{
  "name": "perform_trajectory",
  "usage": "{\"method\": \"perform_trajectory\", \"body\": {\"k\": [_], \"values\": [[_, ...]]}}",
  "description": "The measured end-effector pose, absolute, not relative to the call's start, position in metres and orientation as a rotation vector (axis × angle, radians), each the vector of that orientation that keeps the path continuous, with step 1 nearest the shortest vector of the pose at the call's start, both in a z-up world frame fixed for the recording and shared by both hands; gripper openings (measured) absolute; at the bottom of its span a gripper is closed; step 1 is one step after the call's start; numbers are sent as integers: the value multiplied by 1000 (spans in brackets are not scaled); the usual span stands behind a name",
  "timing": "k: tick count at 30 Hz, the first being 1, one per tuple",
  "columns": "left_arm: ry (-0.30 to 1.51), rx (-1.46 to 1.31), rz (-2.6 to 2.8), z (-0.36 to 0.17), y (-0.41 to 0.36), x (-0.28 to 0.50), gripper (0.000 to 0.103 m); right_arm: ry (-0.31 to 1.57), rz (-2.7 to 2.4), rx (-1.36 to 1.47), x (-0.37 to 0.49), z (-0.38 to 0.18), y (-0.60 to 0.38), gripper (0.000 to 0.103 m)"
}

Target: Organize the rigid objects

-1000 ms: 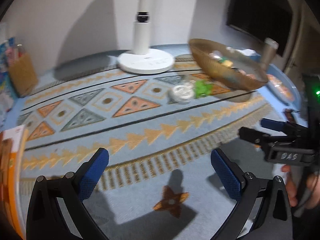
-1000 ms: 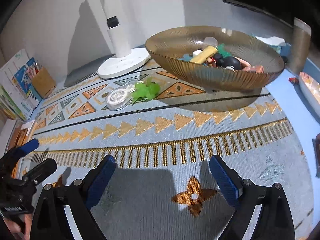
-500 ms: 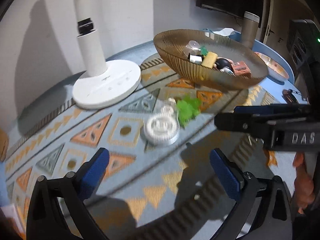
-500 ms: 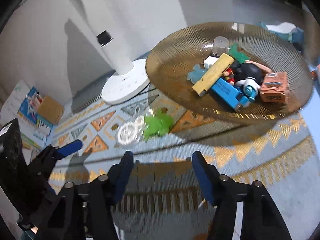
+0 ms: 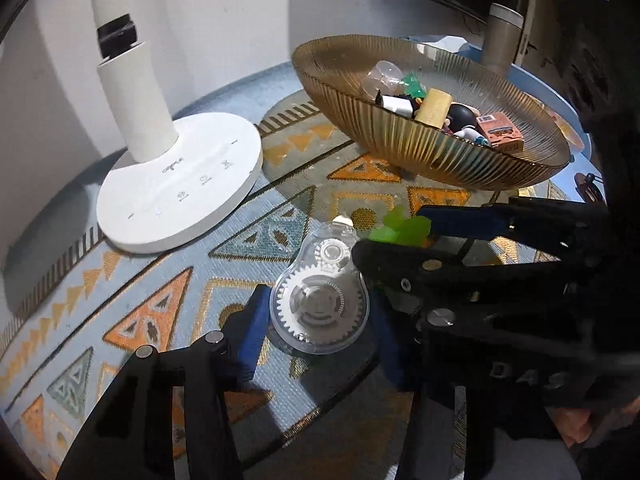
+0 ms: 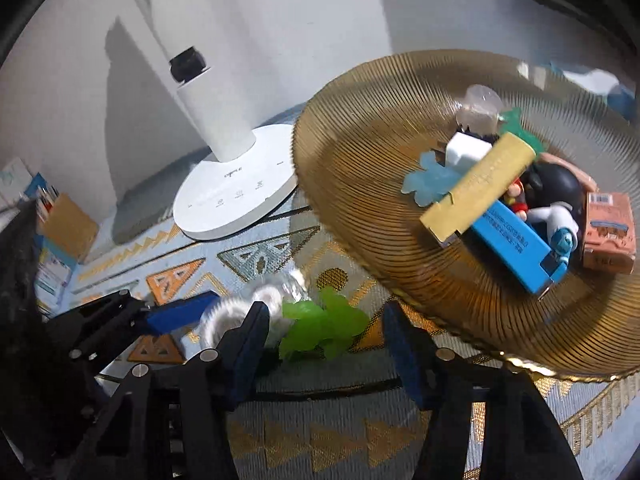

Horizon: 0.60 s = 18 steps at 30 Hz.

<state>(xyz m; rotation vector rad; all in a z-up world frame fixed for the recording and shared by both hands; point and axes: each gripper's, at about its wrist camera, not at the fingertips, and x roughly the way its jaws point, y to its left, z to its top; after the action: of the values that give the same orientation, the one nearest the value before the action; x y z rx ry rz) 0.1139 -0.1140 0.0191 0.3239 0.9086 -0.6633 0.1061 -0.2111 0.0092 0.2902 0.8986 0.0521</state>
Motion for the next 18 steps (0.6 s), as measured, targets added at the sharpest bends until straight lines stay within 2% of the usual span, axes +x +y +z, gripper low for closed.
{"method": "perform_trajectory", "body": {"k": [1,10,18], "values": [[909,319,-651,20,-112,111,46,890,65,282,106,10,-208,41],[944,147,-506,38,-52,60,46,853,226,284,56,31,-212,41],[990,15,-346,27,-13,4,46,936,432,7,0,25,-190,41]]}}
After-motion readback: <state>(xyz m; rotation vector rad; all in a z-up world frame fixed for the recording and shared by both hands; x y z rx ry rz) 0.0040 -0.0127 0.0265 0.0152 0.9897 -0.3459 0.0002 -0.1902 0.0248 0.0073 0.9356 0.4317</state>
